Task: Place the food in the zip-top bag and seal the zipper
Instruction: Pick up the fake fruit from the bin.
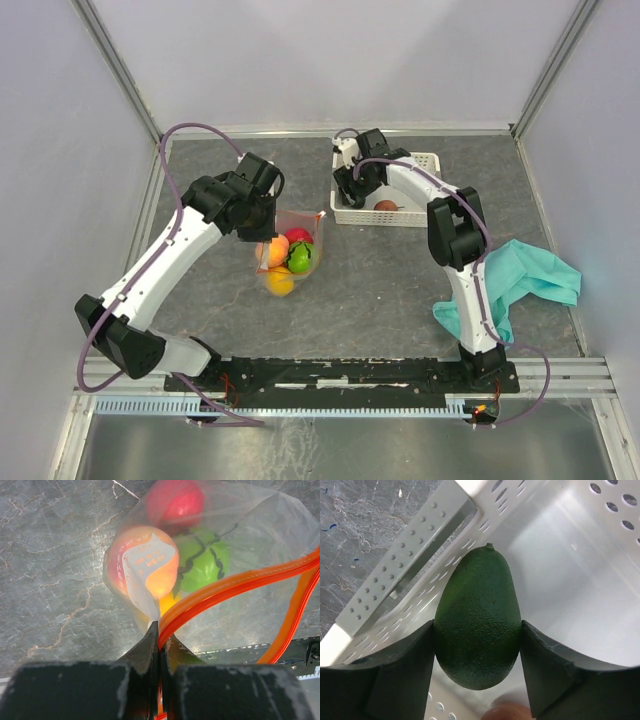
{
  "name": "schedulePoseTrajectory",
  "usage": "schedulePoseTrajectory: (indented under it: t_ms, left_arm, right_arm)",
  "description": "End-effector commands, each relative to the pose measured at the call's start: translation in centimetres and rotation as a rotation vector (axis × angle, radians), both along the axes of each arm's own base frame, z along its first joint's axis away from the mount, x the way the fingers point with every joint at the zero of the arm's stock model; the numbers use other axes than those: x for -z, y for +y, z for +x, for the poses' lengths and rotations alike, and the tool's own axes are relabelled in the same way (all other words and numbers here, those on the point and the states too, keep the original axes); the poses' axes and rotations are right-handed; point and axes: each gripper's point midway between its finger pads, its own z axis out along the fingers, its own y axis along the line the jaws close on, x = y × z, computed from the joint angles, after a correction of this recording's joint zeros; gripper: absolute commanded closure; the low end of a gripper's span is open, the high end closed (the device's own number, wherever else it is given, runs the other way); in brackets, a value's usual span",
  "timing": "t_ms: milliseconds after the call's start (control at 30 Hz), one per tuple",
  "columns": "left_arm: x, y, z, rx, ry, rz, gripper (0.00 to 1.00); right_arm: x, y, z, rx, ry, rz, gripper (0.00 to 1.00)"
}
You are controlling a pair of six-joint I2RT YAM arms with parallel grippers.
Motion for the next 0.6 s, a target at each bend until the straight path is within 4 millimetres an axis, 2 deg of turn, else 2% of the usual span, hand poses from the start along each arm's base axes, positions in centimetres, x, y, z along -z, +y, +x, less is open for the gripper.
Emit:
schedulePoseTrajectory:
  t_ms: [0,167,200,367,500,567]
  left_arm:
    - [-0.1,-0.4,0.6,-0.016,-0.013,-0.028,0.97]
    - [-0.1,-0.8,0.5,-0.003,-0.007,-0.040,0.97]
    - [-0.1,-0.8,0.6,0.000,-0.007,-0.037,0.97]
    - [-0.4,-1.1,0.8,0.009,-0.015,-0.047,0.97]
    - [-0.6,-1.5,1.2,0.021,-0.022,-0.057,0.97]
    - [-0.9,-1.8,1.4,0.026,-0.032,-0.070,0.97]
  right_arm:
    - [-1.0,0.4,0.5,0.010,-0.008,0.022,0.35]
    - [-2.7,-0.5,0.3,0.046,-0.049,0.013,0.55]
    - [-4.7,-1.1,-0.2,0.074,-0.075,0.013,0.63]
    - [-9.8,-2.0,-1.7,0.157,-0.109,0.063,0.68]
    - [-14.2,-2.5,-4.0,0.221,-0.111,0.126,0.70]
    - [-15.8,-2.8,-5.3,0.258,-0.093,0.154,0.72]
